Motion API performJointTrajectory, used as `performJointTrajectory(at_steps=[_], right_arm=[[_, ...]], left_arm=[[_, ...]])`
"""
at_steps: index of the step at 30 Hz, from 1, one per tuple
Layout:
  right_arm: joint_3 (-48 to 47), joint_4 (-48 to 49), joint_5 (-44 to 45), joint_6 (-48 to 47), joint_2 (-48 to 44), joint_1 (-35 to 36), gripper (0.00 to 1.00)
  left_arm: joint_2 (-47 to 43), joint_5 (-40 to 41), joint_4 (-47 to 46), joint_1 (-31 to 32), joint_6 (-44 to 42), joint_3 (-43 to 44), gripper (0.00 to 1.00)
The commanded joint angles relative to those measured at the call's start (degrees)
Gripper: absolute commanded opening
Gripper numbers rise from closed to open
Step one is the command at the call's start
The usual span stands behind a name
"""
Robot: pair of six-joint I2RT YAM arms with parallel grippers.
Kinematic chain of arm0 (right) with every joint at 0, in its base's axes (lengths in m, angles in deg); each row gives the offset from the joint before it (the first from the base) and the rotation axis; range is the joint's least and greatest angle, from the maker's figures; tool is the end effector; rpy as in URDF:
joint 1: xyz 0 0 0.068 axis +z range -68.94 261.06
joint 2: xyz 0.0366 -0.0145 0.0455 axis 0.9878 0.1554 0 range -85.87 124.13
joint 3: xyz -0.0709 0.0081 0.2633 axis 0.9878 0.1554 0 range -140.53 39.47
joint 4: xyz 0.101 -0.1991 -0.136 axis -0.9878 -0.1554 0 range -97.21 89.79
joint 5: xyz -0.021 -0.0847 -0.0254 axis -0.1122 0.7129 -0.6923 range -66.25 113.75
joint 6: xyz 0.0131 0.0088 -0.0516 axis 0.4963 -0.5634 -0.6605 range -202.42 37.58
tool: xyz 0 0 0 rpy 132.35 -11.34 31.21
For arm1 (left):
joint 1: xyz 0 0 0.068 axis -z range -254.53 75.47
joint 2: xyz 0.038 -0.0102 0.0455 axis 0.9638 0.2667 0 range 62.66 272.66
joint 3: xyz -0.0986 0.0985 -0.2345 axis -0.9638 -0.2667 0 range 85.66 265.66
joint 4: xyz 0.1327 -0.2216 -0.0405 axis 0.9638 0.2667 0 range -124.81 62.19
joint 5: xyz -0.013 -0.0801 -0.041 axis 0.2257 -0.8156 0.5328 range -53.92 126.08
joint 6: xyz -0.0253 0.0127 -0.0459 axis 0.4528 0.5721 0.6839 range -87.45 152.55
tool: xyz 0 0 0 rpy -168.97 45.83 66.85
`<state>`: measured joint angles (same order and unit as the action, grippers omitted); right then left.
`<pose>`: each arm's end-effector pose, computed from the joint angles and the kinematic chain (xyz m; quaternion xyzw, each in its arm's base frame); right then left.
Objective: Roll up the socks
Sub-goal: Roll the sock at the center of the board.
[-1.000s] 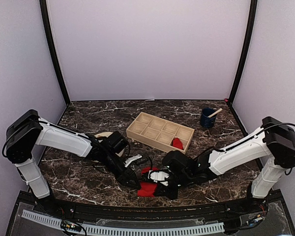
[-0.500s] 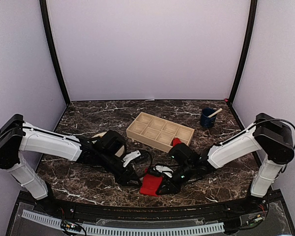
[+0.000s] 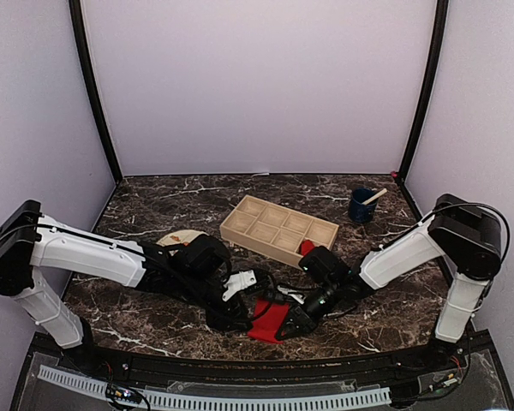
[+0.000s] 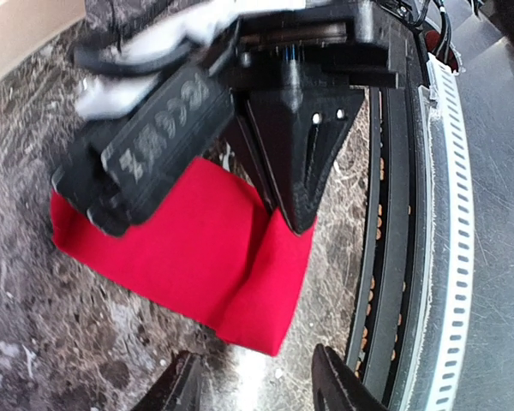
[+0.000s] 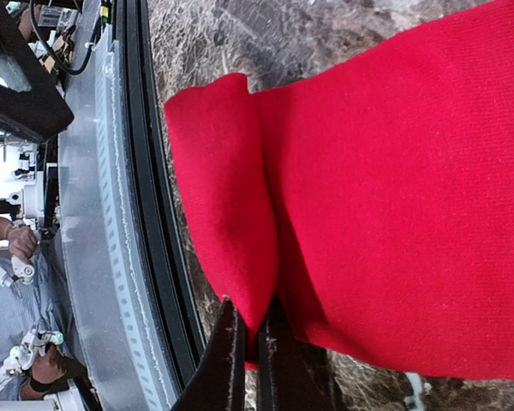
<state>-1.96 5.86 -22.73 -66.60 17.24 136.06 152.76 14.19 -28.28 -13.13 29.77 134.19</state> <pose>0.1535 0.2643 0.1021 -0.4042 0.7879 0.4646 0.0030 0.1391 -0.2829 0.1802 0.5447 0.7407 -0.3265 0.2194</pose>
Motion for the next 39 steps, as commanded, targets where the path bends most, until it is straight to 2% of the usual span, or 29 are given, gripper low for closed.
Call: performJointTrajectory(at_steps=[1, 14, 29, 35, 39], right_arm=[[0.0, 0.3, -2.8, 1.4, 1.2, -0.5, 0.0], [-0.4, -0.9, -4.2, 1.3, 2.4, -1.4, 0.0], [-1.1, -2.4, -4.8, 0.2, 2.9, -1.7, 0.0], [-1.3, -2.7, -5.2, -0.1, 3.2, -1.7, 0.0], [-1.6, -3.1, -5.4, -0.3, 3.3, -1.6, 0.0]], left_arm=[[1.3, 2.5, 2.4, 1.2, -4.2, 2.4, 0.47], [5.1, 3.7, 5.1, 4.1, -8.6, 4.6, 0.53], [7.7, 6.2, 4.6, 6.4, -11.6, 6.0, 0.54], [8.3, 6.8, 4.2, 6.8, -12.3, 6.5, 0.53], [8.6, 6.7, 4.2, 6.8, -12.5, 6.6, 0.47]])
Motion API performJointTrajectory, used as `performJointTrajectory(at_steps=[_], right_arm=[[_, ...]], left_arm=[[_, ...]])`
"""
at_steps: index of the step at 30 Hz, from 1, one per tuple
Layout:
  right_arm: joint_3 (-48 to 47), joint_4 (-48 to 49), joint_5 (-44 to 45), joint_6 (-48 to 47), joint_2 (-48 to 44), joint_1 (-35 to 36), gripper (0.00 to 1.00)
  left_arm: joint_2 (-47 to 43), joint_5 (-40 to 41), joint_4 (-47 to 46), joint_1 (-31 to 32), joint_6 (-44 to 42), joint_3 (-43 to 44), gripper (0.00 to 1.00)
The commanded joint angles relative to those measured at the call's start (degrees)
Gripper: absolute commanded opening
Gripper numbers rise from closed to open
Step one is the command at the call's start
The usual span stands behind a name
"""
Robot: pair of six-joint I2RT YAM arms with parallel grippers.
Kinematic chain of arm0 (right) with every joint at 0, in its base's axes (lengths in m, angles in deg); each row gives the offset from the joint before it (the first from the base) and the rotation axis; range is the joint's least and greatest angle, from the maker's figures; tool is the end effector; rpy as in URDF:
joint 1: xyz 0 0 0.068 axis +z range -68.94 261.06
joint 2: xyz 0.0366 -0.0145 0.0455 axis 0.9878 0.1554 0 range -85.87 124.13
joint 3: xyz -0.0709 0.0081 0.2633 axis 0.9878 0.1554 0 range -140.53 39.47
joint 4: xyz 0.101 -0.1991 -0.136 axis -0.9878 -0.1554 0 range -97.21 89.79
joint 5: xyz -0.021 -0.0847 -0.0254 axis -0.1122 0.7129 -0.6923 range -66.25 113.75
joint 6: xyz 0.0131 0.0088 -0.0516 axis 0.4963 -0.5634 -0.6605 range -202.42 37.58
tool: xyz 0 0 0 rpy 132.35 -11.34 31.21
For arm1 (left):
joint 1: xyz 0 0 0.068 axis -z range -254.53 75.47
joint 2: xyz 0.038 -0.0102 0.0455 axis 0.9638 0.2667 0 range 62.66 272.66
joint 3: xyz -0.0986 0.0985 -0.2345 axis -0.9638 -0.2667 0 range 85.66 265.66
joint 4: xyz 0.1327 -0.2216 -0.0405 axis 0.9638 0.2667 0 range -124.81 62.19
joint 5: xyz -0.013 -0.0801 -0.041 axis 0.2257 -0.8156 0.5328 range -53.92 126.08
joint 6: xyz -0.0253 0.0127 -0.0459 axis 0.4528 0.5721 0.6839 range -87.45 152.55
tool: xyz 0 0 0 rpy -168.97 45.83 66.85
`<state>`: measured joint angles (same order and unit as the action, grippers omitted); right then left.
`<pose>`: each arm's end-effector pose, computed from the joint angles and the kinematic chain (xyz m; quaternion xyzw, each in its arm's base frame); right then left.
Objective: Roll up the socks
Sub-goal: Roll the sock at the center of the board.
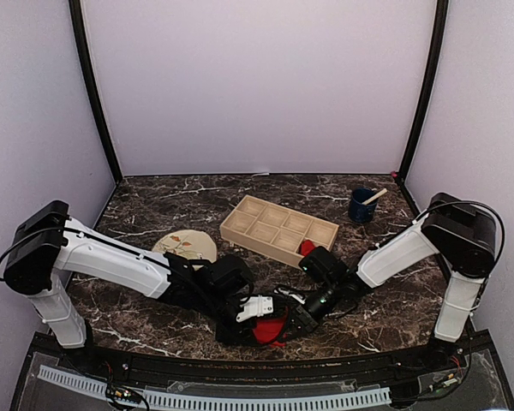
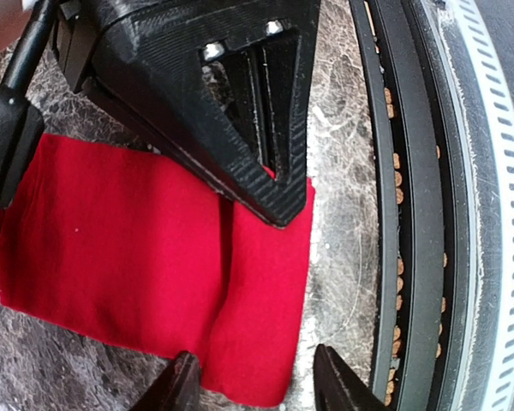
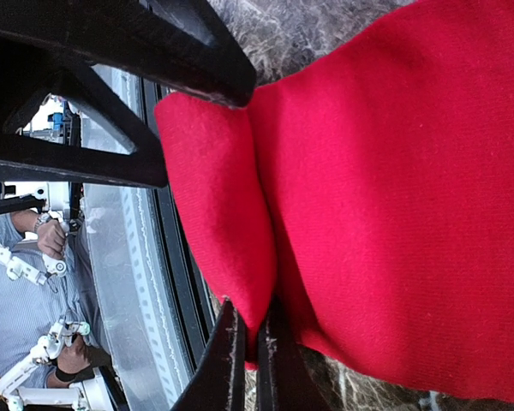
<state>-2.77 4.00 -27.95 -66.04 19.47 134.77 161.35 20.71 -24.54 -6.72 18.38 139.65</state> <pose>0.1572 0.2614 0.0945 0.3882 -0.7839 -0.4825 0.0436 0.1190 -0.3169 0.1561 0.6503 0.6869 -0.2484 0.2087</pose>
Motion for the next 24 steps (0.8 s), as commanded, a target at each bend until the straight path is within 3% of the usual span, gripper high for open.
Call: performJointTrajectory(at_steps=[1, 19, 24], right_arm=[[-0.7, -1.3, -0.2, -0.9, 1.2, -0.4, 0.0], [-1.4, -2.2, -0.2, -1.4, 1.4, -0.4, 0.0], [-0.7, -1.6, 0.1, -0.8, 0.9, -0.6, 0.11]], left_arm=[[-0.1, 0.2, 0.3, 0.4, -1.1, 1.1, 0.46], [1.6, -1.1, 0.5, 0.5, -1.0, 1.4, 0.03], [1.6, -0.9, 0.2, 0.5, 0.0, 1.1, 0.0]])
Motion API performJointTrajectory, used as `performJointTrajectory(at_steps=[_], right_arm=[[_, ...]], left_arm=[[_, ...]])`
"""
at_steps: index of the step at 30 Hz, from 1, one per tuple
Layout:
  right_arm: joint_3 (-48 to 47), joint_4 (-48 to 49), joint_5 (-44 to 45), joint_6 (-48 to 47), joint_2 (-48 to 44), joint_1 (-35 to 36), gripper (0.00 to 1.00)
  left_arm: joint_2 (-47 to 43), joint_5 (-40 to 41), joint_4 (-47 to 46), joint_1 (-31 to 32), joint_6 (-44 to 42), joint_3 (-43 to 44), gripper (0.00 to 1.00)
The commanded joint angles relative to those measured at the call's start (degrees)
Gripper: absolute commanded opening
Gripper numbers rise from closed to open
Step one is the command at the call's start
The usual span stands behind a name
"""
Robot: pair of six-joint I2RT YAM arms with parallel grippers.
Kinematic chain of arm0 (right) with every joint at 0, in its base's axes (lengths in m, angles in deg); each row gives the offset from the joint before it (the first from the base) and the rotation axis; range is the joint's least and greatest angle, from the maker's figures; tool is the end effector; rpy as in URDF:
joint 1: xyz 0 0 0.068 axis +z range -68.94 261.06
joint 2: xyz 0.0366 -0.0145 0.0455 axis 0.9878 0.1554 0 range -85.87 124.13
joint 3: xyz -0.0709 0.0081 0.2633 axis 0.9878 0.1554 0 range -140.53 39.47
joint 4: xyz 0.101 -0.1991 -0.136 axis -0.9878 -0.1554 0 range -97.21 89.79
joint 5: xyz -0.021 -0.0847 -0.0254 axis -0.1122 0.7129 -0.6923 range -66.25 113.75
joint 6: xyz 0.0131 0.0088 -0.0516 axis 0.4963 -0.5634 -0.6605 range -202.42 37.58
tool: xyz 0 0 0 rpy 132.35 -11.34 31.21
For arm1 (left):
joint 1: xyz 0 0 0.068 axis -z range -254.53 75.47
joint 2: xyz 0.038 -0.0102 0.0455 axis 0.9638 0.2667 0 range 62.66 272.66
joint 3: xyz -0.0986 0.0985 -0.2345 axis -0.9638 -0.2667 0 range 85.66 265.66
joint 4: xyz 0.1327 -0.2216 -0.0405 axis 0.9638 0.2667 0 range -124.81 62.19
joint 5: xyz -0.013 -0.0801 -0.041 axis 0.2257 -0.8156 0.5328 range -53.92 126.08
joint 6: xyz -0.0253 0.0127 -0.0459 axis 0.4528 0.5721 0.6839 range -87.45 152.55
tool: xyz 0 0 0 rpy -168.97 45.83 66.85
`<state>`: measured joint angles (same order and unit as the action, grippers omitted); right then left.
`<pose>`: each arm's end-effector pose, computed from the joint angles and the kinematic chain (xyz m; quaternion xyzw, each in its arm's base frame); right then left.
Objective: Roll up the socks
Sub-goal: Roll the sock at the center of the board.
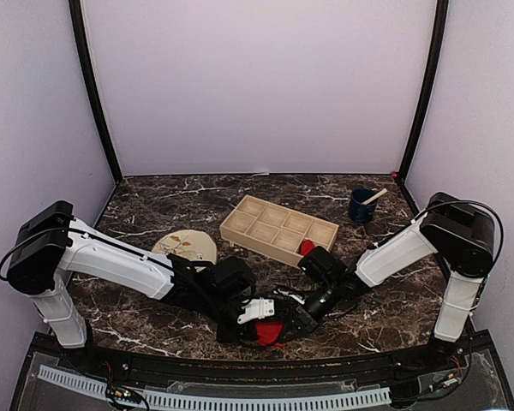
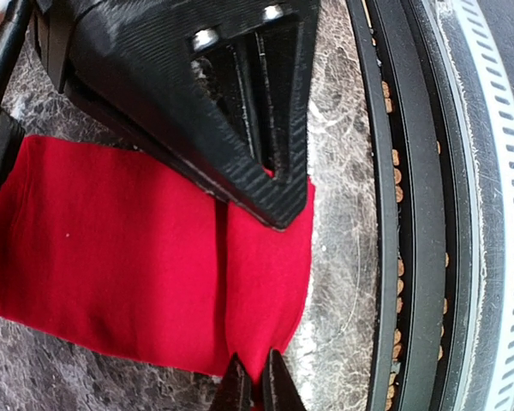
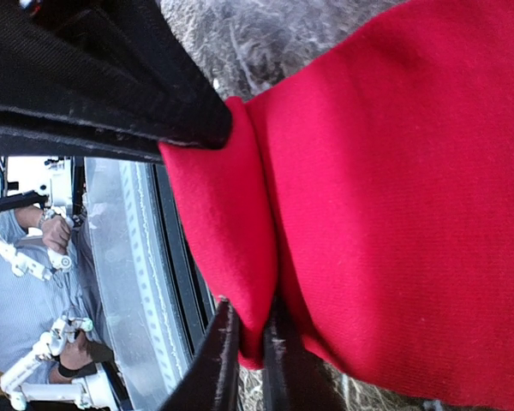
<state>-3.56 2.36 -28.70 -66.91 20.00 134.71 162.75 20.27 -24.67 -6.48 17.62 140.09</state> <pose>0.1579 0.2622 0.0937 0.3904 -0.7824 -0.4823 0.0529 0.1185 -0.3201 0.1506 0.6575 0.6823 -0.2478 0.2018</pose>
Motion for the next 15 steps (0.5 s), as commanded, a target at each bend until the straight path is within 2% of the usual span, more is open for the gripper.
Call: performJointTrajectory(at_steps=[1, 8, 15], right_arm=[[0.3, 0.2, 0.9, 0.3, 0.2, -0.6, 0.14], [2.7, 3.8, 1.0, 2.8, -1.4, -1.8, 0.24], [5.4, 7.6, 1.4, 5.4, -3.6, -2.9, 0.26]], left_arm=[[0.2, -0.4, 0.2, 0.2, 1.1, 0.5, 0.0], [-1.2, -1.4, -1.2, -0.8, 4.1, -1.5, 0.0], [-1.7, -2.9, -1.2, -2.3, 6.4, -2.4, 0.0]])
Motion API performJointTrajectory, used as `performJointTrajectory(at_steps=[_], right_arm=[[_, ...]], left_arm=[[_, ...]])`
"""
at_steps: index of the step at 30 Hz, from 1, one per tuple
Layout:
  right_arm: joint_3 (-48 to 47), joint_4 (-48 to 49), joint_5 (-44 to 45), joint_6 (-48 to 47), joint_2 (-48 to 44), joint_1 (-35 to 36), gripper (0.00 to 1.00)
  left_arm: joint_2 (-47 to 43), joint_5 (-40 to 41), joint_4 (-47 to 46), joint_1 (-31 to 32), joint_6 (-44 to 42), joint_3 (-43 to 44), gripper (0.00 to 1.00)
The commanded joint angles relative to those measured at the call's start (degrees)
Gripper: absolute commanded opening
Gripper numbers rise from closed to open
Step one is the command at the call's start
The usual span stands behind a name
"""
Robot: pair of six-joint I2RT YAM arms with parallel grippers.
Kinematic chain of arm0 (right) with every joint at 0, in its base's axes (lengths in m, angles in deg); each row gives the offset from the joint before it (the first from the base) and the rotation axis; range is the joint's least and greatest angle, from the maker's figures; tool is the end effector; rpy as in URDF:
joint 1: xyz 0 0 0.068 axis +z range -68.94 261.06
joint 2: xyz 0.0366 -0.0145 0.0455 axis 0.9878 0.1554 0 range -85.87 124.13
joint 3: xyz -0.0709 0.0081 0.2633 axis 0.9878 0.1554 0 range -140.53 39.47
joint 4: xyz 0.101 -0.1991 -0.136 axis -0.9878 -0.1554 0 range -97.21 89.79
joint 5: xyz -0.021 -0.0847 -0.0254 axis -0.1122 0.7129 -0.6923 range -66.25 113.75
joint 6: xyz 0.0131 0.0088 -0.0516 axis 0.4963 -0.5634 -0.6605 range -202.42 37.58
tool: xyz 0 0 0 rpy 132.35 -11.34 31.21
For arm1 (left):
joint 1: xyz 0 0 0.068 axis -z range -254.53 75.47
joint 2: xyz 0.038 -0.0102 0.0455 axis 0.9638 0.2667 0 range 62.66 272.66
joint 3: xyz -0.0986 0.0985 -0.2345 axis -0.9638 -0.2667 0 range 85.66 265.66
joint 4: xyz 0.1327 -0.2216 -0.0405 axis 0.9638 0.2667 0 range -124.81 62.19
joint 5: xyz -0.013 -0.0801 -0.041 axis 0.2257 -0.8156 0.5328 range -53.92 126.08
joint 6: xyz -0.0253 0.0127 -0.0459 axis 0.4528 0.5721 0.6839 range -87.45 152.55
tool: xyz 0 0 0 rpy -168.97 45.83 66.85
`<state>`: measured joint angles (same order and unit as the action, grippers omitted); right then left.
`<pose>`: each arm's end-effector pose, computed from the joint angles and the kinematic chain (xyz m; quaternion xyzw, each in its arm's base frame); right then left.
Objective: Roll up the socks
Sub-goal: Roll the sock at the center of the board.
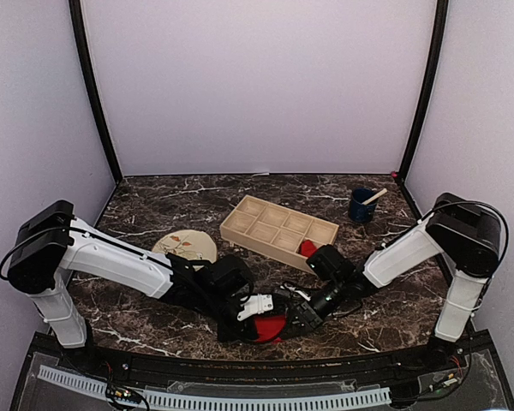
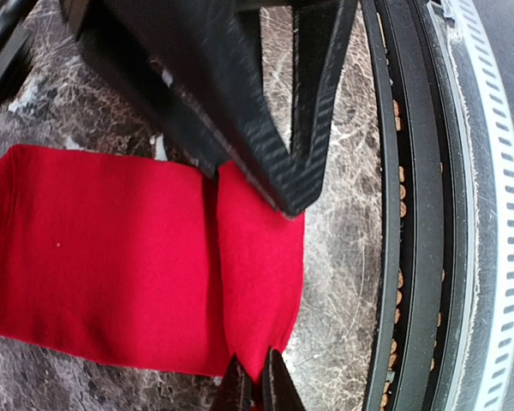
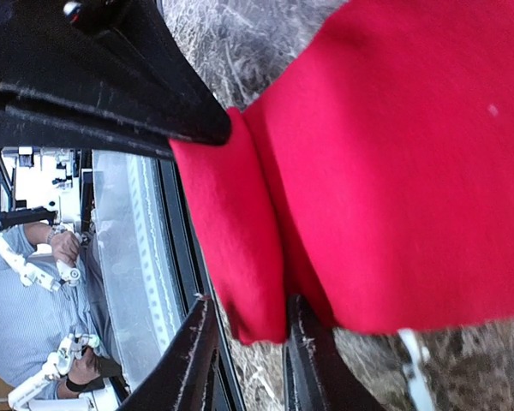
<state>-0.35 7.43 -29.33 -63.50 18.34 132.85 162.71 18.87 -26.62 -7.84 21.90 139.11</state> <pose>0.1613 0.2510 0.0946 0.3652 -0.7860 -0.4973 0.0389 0.1249 -0.3166 0.1485 0.6242 0.7075 -0.2664 0.1971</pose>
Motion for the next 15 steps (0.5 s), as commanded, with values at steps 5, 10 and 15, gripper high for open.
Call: performJointTrajectory(at_steps=[5, 10, 15], right_arm=[[4.5, 4.8, 2.7, 3.7, -4.5, -1.8, 0.26], [6.3, 6.0, 4.9, 4.2, -7.6, -2.1, 0.27], [8.1, 5.6, 10.0, 2.9, -12.0, -2.1, 0.26]], left_arm=[[-1.1, -2.8, 0.9, -1.8, 3.3, -1.3, 0.0], [-0.5, -6.7, 1.4, -3.7, 4.9, -0.8, 0.0], [0.7, -10.7, 2.6, -5.0, 5.3, 0.5, 0.0]])
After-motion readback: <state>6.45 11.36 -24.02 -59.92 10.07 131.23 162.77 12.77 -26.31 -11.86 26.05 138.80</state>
